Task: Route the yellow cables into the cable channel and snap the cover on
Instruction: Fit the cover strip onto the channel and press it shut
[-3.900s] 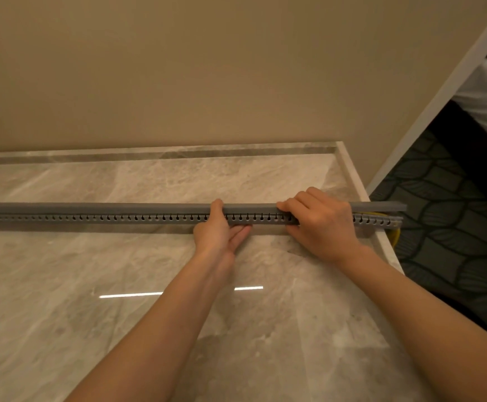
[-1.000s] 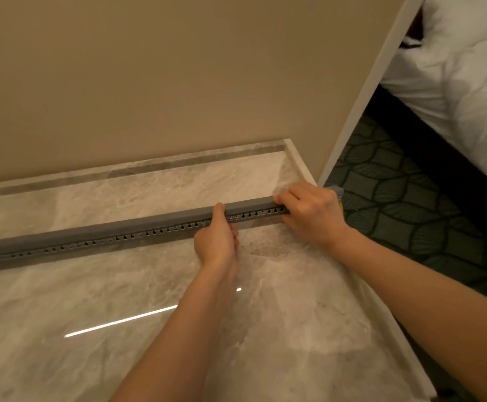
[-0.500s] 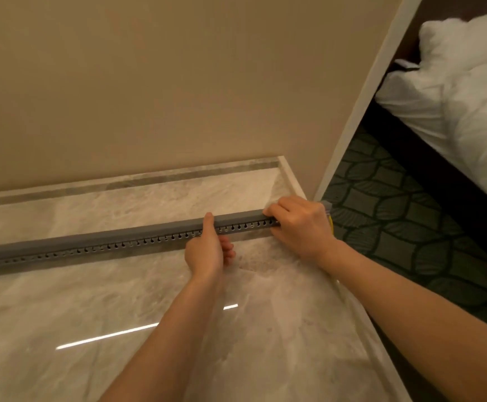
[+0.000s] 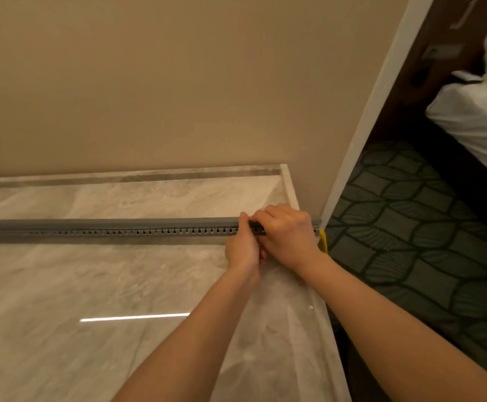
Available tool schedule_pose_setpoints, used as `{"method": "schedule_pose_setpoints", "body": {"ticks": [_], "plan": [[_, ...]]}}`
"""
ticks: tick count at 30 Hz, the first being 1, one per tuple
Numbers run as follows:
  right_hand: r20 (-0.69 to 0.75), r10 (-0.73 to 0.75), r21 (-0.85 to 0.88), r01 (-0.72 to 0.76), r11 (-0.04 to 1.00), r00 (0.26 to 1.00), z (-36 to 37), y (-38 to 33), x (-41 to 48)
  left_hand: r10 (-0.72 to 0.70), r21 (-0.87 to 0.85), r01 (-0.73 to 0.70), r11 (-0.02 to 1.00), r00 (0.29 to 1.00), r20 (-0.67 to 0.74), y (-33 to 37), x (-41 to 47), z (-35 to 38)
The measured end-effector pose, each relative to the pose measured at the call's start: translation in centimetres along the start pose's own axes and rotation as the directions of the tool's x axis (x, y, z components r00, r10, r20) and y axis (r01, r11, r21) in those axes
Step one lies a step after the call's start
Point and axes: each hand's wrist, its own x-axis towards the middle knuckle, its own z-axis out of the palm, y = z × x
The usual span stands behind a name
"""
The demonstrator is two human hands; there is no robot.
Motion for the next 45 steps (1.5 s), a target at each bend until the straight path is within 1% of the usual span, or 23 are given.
{"method": "schedule_pose_setpoints", "body": {"ticks": [2, 7, 10, 13, 15, 16, 20, 25, 29, 33, 38, 45], "plan": [[0.003, -0.001, 0.011, 0.001, 1.0, 1.0, 0.0, 0.2, 0.0, 0.018, 0.013, -0.018, 1.0, 0.999, -0.027, 0.1, 0.3, 0.0], [0.04, 0.006, 0.021, -0.007, 1.0, 0.999, 0.1, 0.6, 0.0, 0.013, 0.033, -0.011, 0.999, 0.999, -0.035, 0.5, 0.6, 0.2], [0.102, -0.016, 0.053, 0.011, 0.999, 0.995, -0.2, 1.2, -0.3, 0.013, 0.057, -0.01, 0.998, 0.998, -0.053, 0.6, 0.5, 0.3], [0.163, -0.085, 0.142, 0.061, 0.988, 0.983, -0.6, 2.5, -1.0, 0.016, 0.074, -0.009, 0.997, 0.995, -0.099, 0.6, 0.6, 0.4], [0.201, -0.088, 0.225, 0.041, 0.974, 0.976, -1.1, 3.6, -1.5, 0.013, 0.063, -0.006, 0.998, 0.994, -0.107, 0.6, 0.7, 0.6], [0.2, -0.08, 0.237, 0.031, 0.971, 0.977, -1.3, 4.1, -1.8, 0.009, 0.057, -0.003, 0.998, 0.994, -0.109, 0.6, 0.8, 0.6], [0.122, -0.015, 0.16, -0.005, 0.987, 0.992, -2.4, 5.9, -3.0, -0.028, 0.047, 0.033, 0.998, 0.994, -0.109, 0.6, 0.8, 0.5], [0.06, -0.097, 0.022, 0.096, 0.995, 0.993, -2.9, 6.2, -3.0, -0.045, 0.044, 0.051, 0.998, 0.992, -0.121, 0.7, 1.0, 0.6], [0.041, -0.101, -0.044, 0.103, 0.994, 0.994, -3.3, 6.1, -3.1, -0.059, 0.046, 0.064, 0.997, 0.992, -0.109, 0.7, 1.1, 0.5], [0.066, -0.076, -0.049, 0.079, 0.996, 0.995, -3.4, 5.8, -2.8, -0.07, 0.067, 0.076, 0.995, 0.993, -0.09, 0.8, 1.2, 0.4], [0.141, -0.079, -0.021, 0.083, 0.996, 0.987, -3.9, 6.0, -1.9, -0.076, 0.061, 0.081, 0.995, 0.994, -0.08, 0.8, 1.1, 0.4], [0.189, -0.106, -0.015, 0.111, 0.994, 0.976, -3.9, 6.2, -1.7, -0.134, -0.016, 0.134, 0.991, 0.99, -0.045, 1.1, 0.6, 0.8]]}}
